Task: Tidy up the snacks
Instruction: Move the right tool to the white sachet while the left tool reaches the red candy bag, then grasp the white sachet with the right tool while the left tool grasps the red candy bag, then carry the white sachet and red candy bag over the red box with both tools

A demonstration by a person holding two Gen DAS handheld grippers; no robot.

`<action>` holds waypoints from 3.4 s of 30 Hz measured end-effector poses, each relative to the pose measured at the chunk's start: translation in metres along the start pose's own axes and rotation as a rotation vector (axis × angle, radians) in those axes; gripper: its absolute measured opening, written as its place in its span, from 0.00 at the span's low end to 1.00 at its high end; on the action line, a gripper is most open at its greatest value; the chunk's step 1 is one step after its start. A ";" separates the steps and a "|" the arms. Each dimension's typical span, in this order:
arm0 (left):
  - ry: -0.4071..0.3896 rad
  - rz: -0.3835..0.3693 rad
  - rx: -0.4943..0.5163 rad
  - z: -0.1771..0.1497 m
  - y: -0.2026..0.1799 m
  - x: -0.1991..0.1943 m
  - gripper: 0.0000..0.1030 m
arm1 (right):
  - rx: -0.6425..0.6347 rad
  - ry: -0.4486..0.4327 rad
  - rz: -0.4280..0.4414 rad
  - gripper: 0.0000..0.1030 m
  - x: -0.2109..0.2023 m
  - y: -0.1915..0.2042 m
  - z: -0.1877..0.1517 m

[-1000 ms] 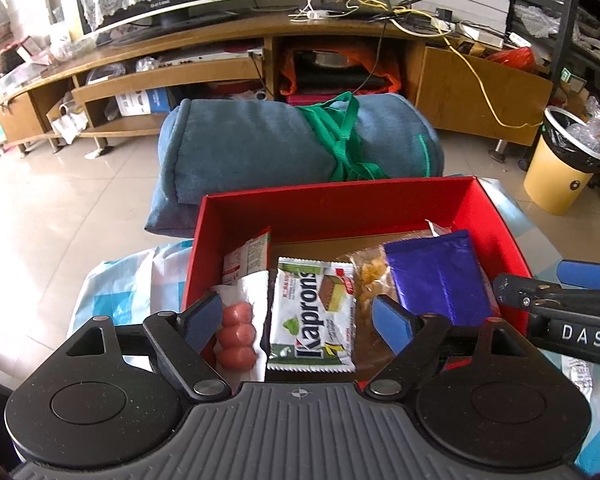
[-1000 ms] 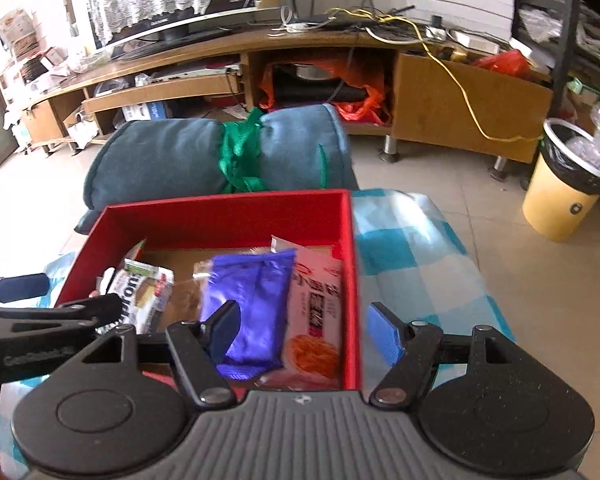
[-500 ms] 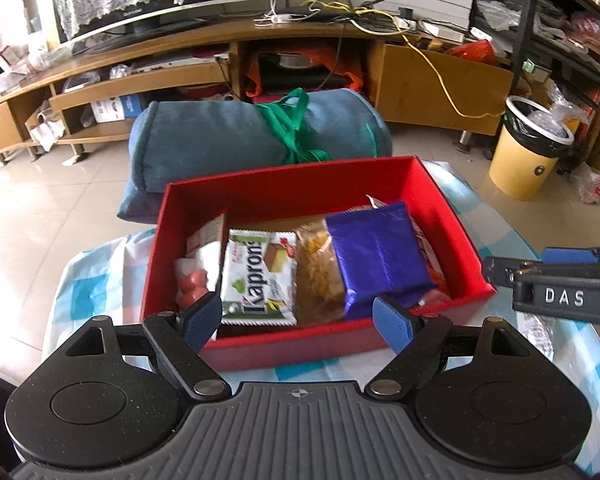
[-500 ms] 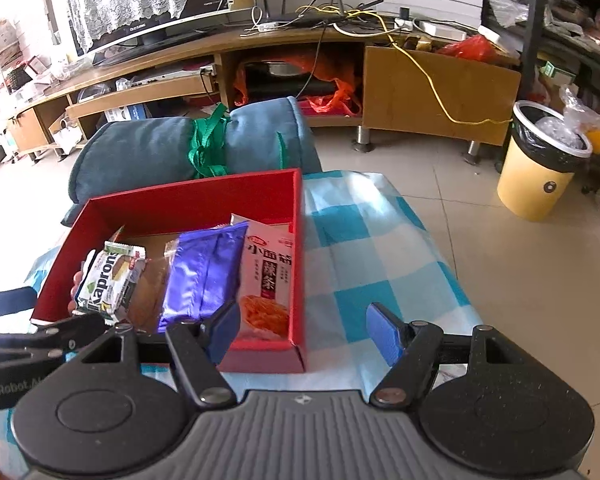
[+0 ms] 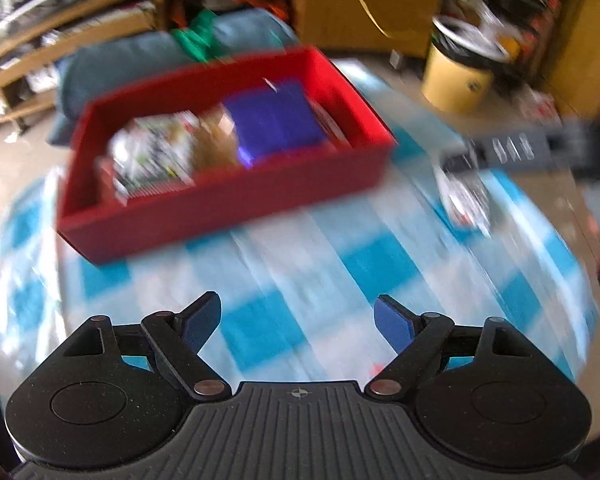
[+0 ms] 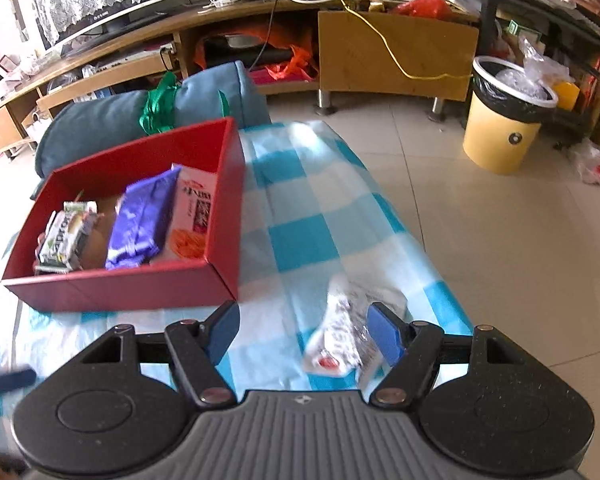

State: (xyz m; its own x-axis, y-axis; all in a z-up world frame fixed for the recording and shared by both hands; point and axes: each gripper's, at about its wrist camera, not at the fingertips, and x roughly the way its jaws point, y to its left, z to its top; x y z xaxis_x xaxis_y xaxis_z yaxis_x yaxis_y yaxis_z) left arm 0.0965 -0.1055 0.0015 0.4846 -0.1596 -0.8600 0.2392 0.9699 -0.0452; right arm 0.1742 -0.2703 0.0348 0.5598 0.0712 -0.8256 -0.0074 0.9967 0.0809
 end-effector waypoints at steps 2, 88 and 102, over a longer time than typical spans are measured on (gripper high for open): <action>0.047 -0.033 0.029 -0.012 -0.012 0.005 0.86 | 0.000 0.004 0.000 0.64 -0.002 -0.003 -0.004; 0.063 -0.061 -0.077 -0.026 0.015 -0.003 0.59 | -0.067 0.058 0.161 0.52 -0.020 0.042 -0.038; -0.012 -0.016 -0.123 -0.008 0.033 -0.016 0.59 | -0.104 0.005 0.199 0.52 -0.031 0.066 -0.027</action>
State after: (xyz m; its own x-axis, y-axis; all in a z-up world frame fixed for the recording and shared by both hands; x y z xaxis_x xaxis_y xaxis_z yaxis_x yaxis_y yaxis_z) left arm 0.0903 -0.0693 0.0098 0.4916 -0.1767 -0.8527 0.1422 0.9823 -0.1216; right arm 0.1342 -0.2052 0.0509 0.5346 0.2669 -0.8019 -0.2031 0.9616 0.1847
